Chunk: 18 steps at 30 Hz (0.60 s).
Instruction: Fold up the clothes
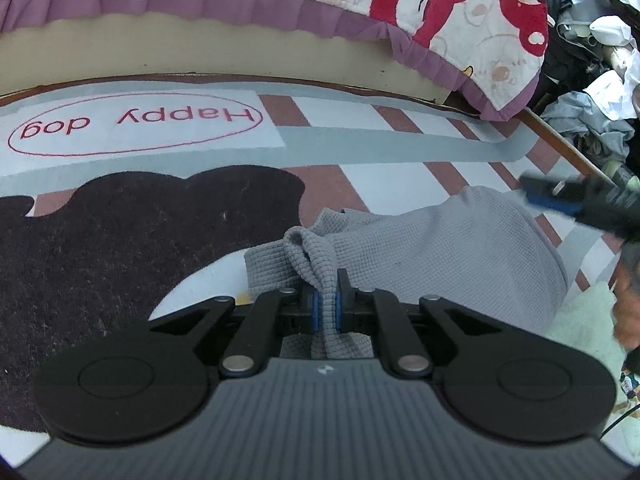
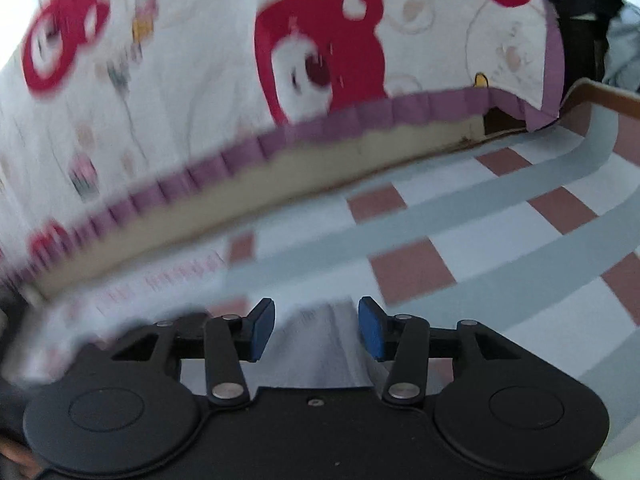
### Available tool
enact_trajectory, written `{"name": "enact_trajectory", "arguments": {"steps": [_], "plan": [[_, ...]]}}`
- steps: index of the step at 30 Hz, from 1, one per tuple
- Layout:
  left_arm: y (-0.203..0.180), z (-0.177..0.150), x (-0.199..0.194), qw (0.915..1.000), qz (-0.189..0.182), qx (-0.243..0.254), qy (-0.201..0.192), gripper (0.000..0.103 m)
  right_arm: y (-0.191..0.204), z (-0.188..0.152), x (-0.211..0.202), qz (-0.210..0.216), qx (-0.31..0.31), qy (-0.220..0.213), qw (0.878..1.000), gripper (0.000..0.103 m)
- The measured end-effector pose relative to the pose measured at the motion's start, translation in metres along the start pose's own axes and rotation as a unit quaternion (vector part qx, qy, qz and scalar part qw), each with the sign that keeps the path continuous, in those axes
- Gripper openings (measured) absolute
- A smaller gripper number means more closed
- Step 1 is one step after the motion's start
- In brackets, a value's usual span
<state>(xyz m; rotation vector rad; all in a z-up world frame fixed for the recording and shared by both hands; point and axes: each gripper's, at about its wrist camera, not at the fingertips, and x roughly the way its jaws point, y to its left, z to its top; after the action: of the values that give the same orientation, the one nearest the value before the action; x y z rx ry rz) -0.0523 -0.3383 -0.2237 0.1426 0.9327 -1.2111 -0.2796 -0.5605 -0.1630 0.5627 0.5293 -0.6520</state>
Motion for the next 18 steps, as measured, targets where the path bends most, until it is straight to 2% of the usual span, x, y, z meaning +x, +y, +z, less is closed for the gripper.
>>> {"name": "enact_trajectory", "arguments": {"steps": [2, 10, 13, 15, 16, 18], "plan": [[0.002, 0.001, 0.000, 1.0000, -0.003, -0.004, 0.002, 0.007, 0.002, -0.007, 0.010, -0.031, -0.023, 0.021, 0.999, 0.052], [0.005, 0.004, 0.006, 0.9996, -0.017, -0.008, 0.019, 0.008, -0.023, -0.021, 0.007, -0.105, -0.017, 0.011, 0.994, 0.052], [0.008, 0.007, 0.008, 0.9995, -0.015, -0.008, 0.027, 0.011, -0.039, -0.024, -0.013, -0.231, -0.002, -0.001, 0.973, 0.051], [0.014, 0.013, -0.006, 0.9997, -0.006, -0.023, -0.001, 0.013, -0.058, -0.032, -0.036, -0.188, 0.097, -0.001, 0.977, 0.054], [0.016, 0.017, -0.013, 0.9994, -0.001, -0.030, -0.015, 0.017, -0.067, -0.036, -0.047, -0.166, 0.146, -0.001, 0.975, 0.054], [0.021, 0.023, -0.026, 0.9980, 0.008, -0.045, -0.044, 0.026, -0.086, -0.045, -0.070, -0.119, 0.242, 0.000, 0.963, 0.054]]}}
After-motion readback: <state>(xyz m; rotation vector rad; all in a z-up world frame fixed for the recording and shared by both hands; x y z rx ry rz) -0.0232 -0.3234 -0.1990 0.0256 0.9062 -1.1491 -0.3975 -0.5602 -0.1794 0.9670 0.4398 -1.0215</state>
